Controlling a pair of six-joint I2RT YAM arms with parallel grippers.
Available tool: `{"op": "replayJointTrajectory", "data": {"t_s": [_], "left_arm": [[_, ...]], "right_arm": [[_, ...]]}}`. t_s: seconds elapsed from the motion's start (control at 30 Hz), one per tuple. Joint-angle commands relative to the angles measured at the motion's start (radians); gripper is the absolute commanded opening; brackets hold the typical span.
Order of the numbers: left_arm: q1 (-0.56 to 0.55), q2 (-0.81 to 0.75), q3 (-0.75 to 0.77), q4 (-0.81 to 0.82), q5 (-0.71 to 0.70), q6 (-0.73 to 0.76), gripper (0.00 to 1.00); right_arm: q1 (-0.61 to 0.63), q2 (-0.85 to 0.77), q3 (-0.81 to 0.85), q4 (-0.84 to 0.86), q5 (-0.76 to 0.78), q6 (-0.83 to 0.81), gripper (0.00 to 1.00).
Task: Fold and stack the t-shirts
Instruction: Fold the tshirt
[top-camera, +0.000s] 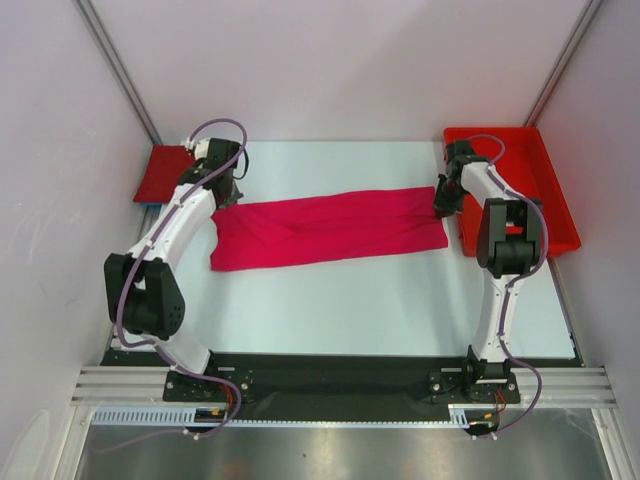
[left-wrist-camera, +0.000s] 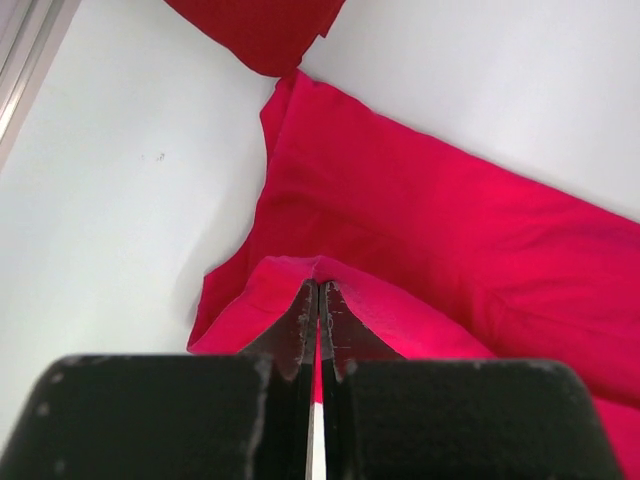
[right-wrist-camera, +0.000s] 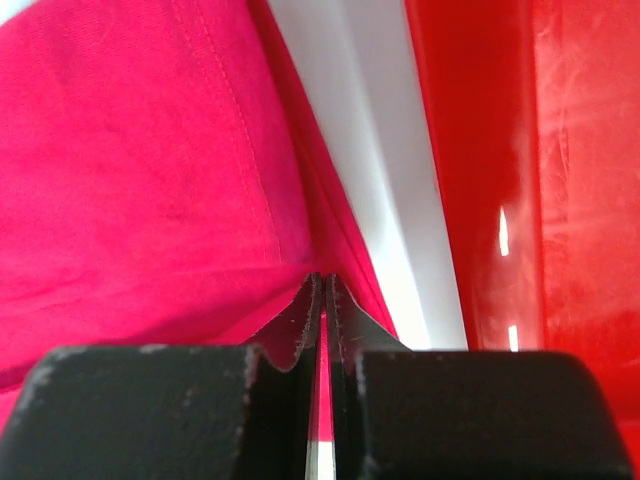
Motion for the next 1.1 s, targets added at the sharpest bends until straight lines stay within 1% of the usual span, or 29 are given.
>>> {"op": "replayJointTrajectory", "data": {"t_s": [0.0, 0.27, 0.43, 0.53, 0.57, 0.63, 0.67, 0.73, 0.77, 0.8, 0.83, 0.87, 0.9, 0.97, 1.0, 1.03, 1.07], "left_arm": [[0.013, 0.035, 0.053, 0.039, 0.003, 0.008, 0.00], [0.015, 0.100, 0.087, 0.068, 0.038, 0.026, 0.00], [0.016, 0.158, 0.139, 0.074, 0.058, 0.038, 0.00], [0.016, 0.207, 0.179, 0.059, 0.072, 0.046, 0.00], [0.021, 0.225, 0.185, 0.059, 0.081, 0.051, 0.01], [0.026, 0.248, 0.214, 0.042, 0.094, 0.063, 0.10], [0.032, 0.264, 0.238, 0.034, 0.088, 0.064, 0.23], [0.036, 0.268, 0.272, -0.012, 0.043, 0.064, 0.41], [0.042, 0.259, 0.304, -0.026, 0.031, 0.072, 0.52], [0.041, 0.249, 0.323, -0.043, 0.014, 0.078, 0.58], [0.041, 0.232, 0.335, -0.072, -0.007, 0.092, 0.76], [0.041, 0.210, 0.332, -0.075, -0.011, 0.103, 0.83], [0.042, 0.151, 0.319, -0.078, -0.012, 0.107, 0.84], [0.041, 0.083, 0.270, -0.081, -0.006, 0.101, 0.85], [0.041, -0.001, 0.189, -0.078, 0.011, 0.097, 0.85], [0.041, -0.041, 0.139, -0.055, 0.032, 0.084, 0.85], [0.041, -0.091, 0.025, -0.040, 0.087, 0.078, 0.81]], "right_arm": [[-0.008, 0.020, 0.055, 0.012, 0.002, 0.003, 0.04], [-0.008, 0.037, 0.088, 0.003, 0.002, 0.000, 0.04], [-0.008, 0.052, 0.106, 0.000, 0.001, 0.003, 0.05], [-0.007, 0.065, 0.120, -0.005, 0.001, 0.005, 0.11], [-0.008, 0.063, 0.123, -0.006, 0.001, 0.005, 0.15], [-0.008, 0.065, 0.132, -0.011, 0.002, 0.005, 0.20], [-0.008, 0.065, 0.135, -0.021, 0.001, 0.005, 0.27], [-0.008, 0.057, 0.160, -0.041, 0.001, 0.005, 0.33], [-0.007, 0.049, 0.170, -0.052, 0.001, 0.008, 0.38], [0.001, 0.037, 0.184, -0.064, 0.004, 0.006, 0.40], [0.010, 0.011, 0.189, -0.065, 0.010, 0.006, 0.44], [0.016, -0.003, 0.192, -0.066, 0.011, 0.005, 0.52], [0.027, -0.013, 0.198, -0.069, 0.011, 0.012, 0.54], [0.070, -0.044, 0.207, -0.063, 0.002, 0.018, 0.59], [0.090, -0.053, 0.209, -0.057, 0.002, 0.020, 0.59], [0.139, -0.063, 0.204, -0.045, -0.045, 0.023, 0.59], [0.165, -0.072, 0.201, -0.008, -0.065, 0.023, 0.59]]}}
